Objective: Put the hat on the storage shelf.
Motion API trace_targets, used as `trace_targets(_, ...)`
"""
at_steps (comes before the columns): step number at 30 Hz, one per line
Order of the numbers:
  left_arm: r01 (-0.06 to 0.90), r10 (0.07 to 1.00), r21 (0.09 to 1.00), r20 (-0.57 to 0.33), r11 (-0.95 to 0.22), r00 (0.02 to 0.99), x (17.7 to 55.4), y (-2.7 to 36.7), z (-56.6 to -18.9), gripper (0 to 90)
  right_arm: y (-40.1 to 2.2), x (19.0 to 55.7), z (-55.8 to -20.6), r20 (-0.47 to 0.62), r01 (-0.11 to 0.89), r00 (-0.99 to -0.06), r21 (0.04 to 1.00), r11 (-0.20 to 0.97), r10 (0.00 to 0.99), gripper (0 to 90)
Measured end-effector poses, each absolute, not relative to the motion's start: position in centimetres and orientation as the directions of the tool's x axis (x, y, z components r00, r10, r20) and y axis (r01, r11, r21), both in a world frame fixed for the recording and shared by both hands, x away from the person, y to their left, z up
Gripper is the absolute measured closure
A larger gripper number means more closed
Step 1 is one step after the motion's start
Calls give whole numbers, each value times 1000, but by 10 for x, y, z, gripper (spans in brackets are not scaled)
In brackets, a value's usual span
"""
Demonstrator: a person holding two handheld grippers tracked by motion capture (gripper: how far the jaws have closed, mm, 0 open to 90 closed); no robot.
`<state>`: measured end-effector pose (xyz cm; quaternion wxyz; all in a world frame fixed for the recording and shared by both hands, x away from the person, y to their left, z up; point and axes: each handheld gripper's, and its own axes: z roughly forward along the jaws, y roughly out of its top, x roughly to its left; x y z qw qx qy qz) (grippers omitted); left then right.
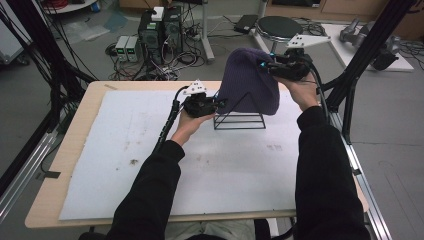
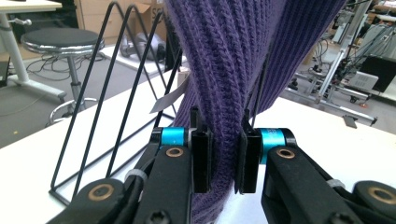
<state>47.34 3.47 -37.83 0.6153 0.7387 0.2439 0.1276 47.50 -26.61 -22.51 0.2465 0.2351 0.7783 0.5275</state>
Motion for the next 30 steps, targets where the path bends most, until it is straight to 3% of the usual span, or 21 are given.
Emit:
trace_targets(15,235,548,959,-112,-160,829,464,38,-395,793,-248,469,-232,-143,171,-753,900,401,642,711)
trace_targets(22,258,553,947,-112,-193,825,466,36,-402,793,-252,467,-254,-89,197,-722,924,327,686,715)
trace_targets(30,290,553,938,-143,-188,821,465,32,-416,784,-256,463,-268,-92,214,-706,918,335,703,702)
